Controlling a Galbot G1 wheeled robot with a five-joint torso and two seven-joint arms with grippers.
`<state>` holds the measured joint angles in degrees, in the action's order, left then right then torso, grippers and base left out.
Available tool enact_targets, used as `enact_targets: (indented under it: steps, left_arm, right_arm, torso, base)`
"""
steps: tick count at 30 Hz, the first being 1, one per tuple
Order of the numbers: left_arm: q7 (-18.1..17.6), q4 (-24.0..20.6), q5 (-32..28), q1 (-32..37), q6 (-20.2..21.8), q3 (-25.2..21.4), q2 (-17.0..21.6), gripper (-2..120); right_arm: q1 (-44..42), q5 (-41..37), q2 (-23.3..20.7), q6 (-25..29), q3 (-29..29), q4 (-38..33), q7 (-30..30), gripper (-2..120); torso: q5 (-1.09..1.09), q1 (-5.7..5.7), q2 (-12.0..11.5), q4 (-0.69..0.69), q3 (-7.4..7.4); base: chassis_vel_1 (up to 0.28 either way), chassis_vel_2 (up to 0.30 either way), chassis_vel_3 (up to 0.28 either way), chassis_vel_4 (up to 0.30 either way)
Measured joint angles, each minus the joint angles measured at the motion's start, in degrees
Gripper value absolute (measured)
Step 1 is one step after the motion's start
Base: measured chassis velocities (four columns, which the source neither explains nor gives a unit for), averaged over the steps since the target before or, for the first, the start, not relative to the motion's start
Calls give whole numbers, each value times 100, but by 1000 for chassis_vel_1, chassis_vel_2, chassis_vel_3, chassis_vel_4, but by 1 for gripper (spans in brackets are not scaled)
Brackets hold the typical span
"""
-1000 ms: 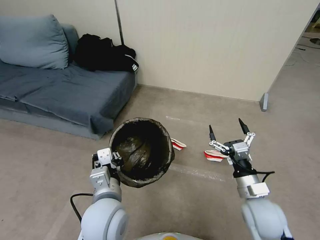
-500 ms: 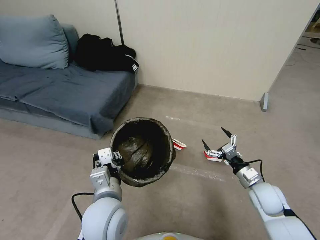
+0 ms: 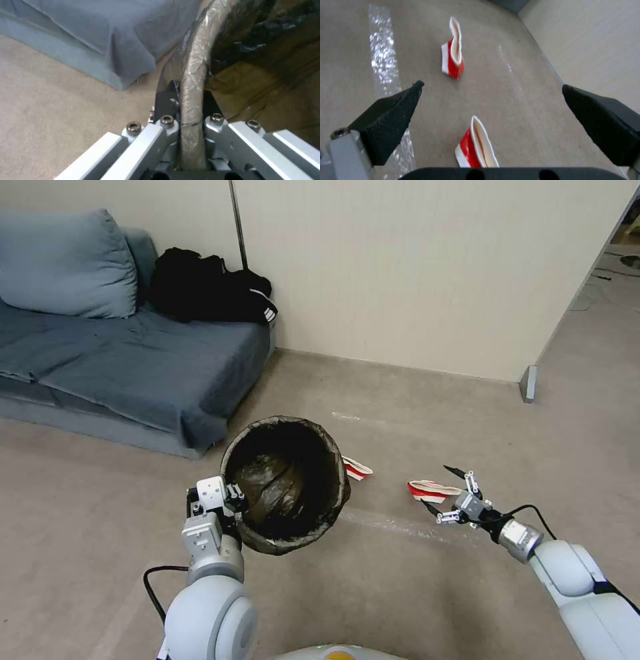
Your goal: Pick up the trash bin, then pick up the garbage from the floor and place it into the trash bin.
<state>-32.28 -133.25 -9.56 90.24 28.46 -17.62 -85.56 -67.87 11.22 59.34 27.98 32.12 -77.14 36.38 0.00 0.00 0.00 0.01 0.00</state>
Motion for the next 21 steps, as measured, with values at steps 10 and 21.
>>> enact_targets:
  steps: [10, 21]
  left_arm:
    - [-3, 32, 75, 15, -15, 14, -29, 1]
    - [-3, 37, 144, 76, -51, 15, -40, 1]
  right_arm:
    - [478, 339, 167, 285, -38, 805, 116, 100]
    - [1077, 652, 512, 475, -81, 2017, -96, 100]
  torso:
    - [0, 0, 0, 0, 0]
    - [1, 0, 0, 0, 0]
  base:
    - [0, 0, 0, 0]
    - [0, 0, 0, 0]
